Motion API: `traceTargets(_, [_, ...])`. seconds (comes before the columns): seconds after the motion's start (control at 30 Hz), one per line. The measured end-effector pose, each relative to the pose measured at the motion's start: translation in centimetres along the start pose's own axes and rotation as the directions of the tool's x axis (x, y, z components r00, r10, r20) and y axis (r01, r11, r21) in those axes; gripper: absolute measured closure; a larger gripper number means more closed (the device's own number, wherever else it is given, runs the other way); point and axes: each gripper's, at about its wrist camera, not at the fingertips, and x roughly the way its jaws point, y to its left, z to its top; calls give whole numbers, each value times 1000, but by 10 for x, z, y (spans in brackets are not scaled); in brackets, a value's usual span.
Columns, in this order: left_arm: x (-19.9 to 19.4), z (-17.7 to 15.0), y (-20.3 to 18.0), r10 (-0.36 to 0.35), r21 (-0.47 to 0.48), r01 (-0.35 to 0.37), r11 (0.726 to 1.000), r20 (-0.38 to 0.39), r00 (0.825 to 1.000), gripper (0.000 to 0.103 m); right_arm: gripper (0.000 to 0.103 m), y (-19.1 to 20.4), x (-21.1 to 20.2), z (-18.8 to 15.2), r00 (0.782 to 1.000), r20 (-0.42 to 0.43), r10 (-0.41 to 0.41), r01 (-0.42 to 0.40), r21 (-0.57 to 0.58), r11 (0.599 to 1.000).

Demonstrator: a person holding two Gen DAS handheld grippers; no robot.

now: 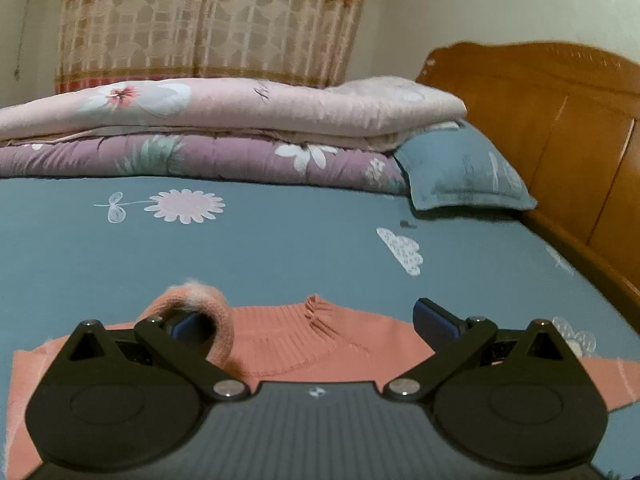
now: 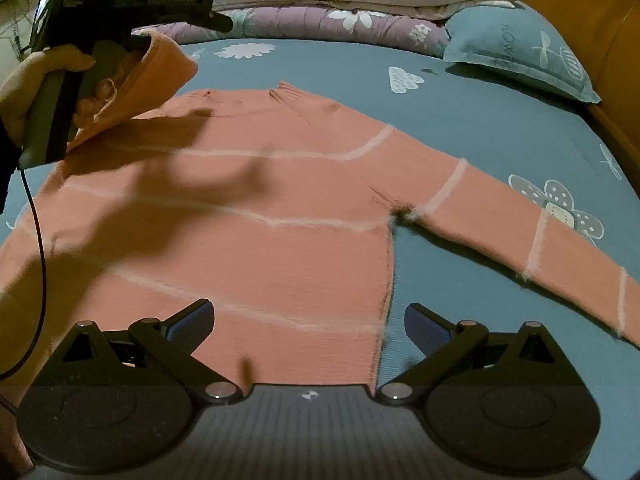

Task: Fold clothes
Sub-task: 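Lay the sleeve across the sweater body and open the left tool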

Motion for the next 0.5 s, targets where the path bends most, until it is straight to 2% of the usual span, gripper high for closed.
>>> traceTargets(0.27, [23, -17, -26, 11, 155, -2, 988, -61, 998, 1, 0, -1, 5, -4, 1000, -28, -7, 8, 10, 1000])
traceTargets(0.37, [34, -26, -31, 9, 183, 9, 983, -94, 996, 1, 0, -3, 5, -5, 999, -34, -11, 12, 16, 1000])
traceTargets(0.5, [47, -41, -41, 26, 275, 11, 961, -131, 991, 1, 0, -5, 5, -6, 999, -40, -18, 20, 25, 999])
